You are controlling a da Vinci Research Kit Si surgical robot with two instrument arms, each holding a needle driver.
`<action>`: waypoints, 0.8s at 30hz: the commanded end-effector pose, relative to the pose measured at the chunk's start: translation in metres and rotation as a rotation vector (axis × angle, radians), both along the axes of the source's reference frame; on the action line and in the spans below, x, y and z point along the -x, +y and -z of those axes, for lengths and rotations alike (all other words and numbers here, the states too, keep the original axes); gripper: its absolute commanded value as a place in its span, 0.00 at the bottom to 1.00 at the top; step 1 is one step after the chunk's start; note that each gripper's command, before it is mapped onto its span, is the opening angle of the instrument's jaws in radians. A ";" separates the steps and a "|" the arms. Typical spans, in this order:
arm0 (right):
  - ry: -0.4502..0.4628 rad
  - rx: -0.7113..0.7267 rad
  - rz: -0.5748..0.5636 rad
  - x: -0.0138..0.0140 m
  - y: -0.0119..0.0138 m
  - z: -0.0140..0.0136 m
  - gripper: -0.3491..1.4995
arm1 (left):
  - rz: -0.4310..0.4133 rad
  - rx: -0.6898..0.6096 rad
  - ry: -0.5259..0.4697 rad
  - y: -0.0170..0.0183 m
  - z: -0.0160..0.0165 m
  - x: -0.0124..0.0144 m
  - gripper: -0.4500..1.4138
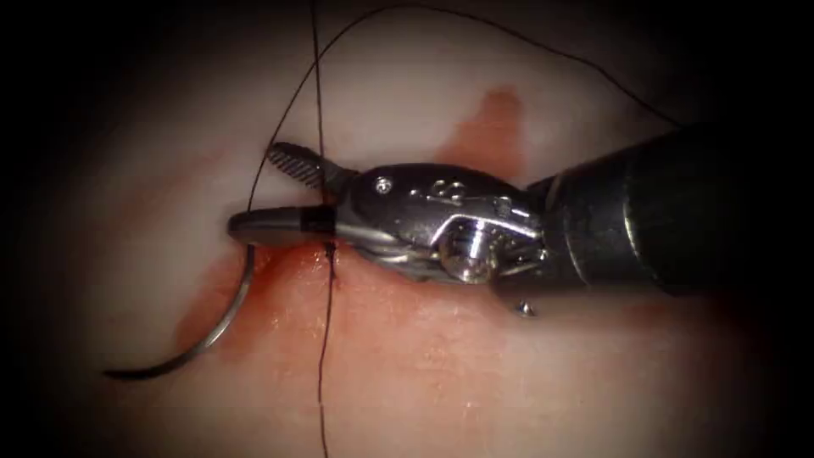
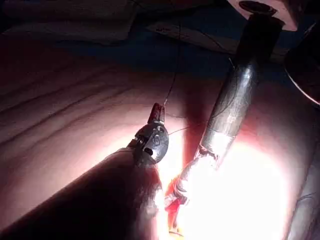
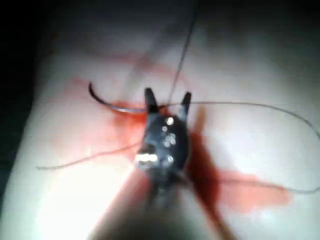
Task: Wound Closure
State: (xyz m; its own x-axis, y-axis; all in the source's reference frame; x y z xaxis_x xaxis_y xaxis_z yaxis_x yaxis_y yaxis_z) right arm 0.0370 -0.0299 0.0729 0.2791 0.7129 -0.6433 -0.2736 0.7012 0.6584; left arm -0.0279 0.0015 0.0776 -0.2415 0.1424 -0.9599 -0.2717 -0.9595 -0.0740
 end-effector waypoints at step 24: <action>0.087 0.068 0.102 -0.0006 0.0004 0.0021 0.00 | -0.009 0.001 -0.009 -0.0010 0.0003 0.0009 0.00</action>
State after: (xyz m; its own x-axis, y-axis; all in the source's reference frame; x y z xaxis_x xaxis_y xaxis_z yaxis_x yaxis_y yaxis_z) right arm 0.0370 -0.0290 0.0704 0.2913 0.6370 -0.7137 -0.1462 0.7669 0.6249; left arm -0.0282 0.0003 0.0768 -0.2342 0.1404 -0.9620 -0.2613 -0.9622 -0.0768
